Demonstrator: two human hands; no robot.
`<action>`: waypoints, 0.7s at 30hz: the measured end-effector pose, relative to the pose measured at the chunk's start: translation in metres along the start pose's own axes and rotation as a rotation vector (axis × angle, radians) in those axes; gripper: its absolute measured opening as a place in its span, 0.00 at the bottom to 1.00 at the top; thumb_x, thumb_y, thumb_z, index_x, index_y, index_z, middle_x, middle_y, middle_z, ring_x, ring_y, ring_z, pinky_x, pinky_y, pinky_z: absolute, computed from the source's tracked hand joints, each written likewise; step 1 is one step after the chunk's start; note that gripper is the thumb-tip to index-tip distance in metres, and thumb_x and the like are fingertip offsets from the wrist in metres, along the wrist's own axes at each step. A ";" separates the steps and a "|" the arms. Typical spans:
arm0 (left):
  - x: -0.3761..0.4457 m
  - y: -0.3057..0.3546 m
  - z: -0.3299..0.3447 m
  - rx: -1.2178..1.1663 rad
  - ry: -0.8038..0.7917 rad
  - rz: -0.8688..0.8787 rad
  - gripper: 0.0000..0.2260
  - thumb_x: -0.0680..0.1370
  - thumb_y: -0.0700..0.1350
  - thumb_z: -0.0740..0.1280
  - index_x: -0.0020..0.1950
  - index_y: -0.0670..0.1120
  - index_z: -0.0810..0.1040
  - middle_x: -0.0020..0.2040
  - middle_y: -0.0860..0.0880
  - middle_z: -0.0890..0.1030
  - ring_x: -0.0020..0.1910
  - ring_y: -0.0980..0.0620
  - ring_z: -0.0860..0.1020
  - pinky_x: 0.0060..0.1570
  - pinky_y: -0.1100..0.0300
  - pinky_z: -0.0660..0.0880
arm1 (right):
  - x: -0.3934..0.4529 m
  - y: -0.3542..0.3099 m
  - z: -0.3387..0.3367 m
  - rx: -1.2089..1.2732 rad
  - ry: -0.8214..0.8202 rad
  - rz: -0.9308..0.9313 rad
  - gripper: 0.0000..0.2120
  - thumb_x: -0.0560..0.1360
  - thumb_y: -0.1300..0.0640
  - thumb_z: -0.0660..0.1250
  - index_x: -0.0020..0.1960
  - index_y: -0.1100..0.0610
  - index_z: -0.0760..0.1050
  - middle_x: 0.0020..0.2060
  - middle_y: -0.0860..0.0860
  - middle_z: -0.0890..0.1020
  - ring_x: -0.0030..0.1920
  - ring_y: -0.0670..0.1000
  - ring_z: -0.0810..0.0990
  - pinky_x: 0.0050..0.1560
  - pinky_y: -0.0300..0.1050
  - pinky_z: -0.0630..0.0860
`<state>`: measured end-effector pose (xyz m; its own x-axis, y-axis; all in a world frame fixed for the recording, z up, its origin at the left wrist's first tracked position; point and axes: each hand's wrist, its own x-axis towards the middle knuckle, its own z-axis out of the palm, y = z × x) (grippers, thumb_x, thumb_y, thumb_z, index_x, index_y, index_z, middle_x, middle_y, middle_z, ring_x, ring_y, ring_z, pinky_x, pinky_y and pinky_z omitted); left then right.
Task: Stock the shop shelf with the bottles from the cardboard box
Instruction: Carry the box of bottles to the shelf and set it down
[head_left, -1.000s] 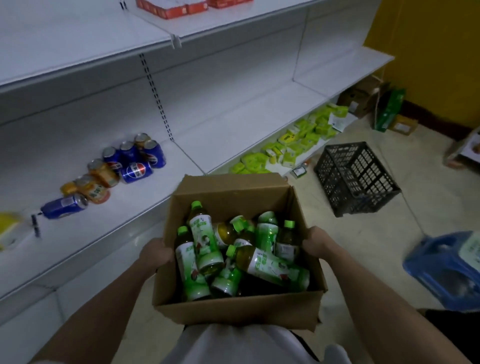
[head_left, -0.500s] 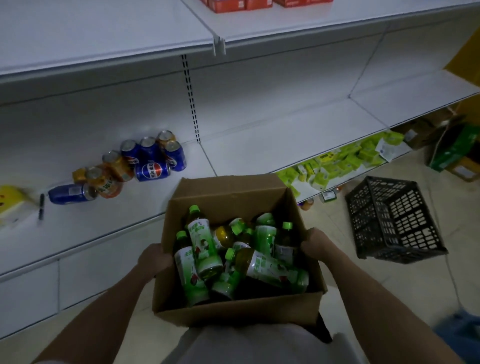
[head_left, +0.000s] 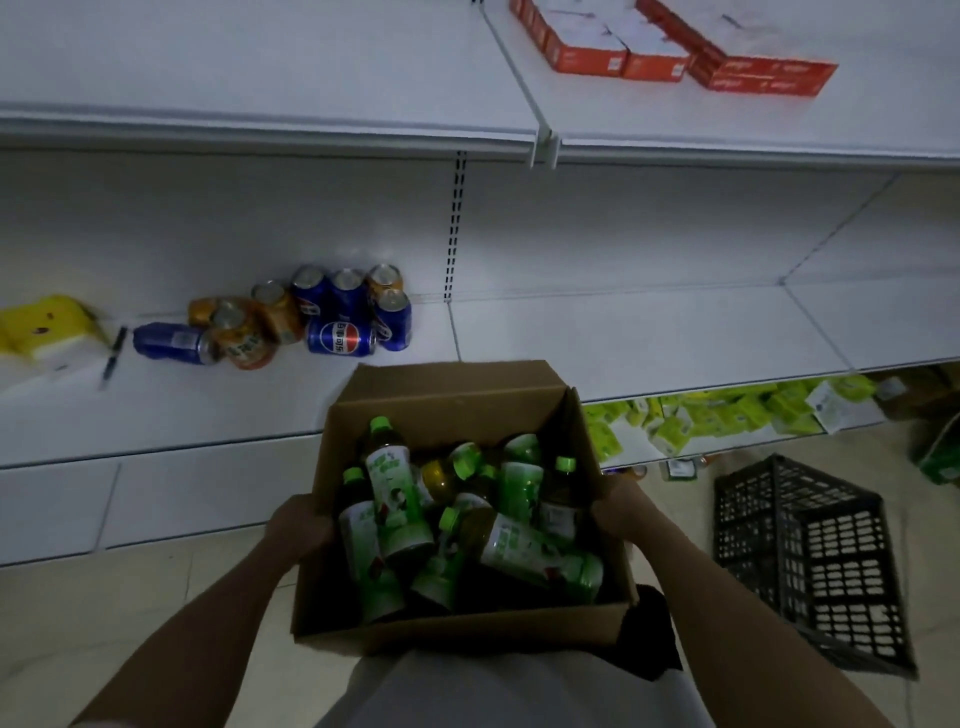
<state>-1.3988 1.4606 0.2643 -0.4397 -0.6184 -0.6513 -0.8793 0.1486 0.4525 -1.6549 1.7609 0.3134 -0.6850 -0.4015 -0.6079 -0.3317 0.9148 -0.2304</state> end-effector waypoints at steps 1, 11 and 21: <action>0.000 0.001 0.003 0.000 0.018 -0.005 0.04 0.73 0.39 0.68 0.42 0.38 0.78 0.44 0.36 0.82 0.44 0.39 0.82 0.39 0.53 0.77 | 0.006 0.001 -0.005 0.002 0.006 -0.006 0.05 0.75 0.66 0.60 0.48 0.64 0.73 0.57 0.68 0.78 0.56 0.64 0.78 0.42 0.43 0.66; -0.017 0.039 0.076 0.044 0.172 -0.116 0.13 0.76 0.43 0.65 0.56 0.37 0.79 0.54 0.37 0.82 0.53 0.38 0.80 0.51 0.51 0.77 | 0.071 0.074 -0.027 0.032 -0.069 -0.119 0.06 0.71 0.67 0.64 0.36 0.63 0.71 0.36 0.59 0.76 0.37 0.56 0.76 0.29 0.40 0.64; -0.066 0.129 0.253 0.012 0.177 -0.326 0.10 0.71 0.41 0.67 0.51 0.39 0.80 0.47 0.39 0.83 0.46 0.40 0.82 0.41 0.56 0.77 | 0.143 0.249 -0.058 0.051 -0.214 -0.273 0.21 0.72 0.70 0.64 0.27 0.56 0.60 0.25 0.50 0.67 0.26 0.46 0.65 0.25 0.37 0.60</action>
<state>-1.5294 1.7158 0.2116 -0.0984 -0.7582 -0.6446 -0.9705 -0.0701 0.2306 -1.8733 1.9283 0.2131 -0.4225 -0.6181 -0.6629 -0.4473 0.7783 -0.4406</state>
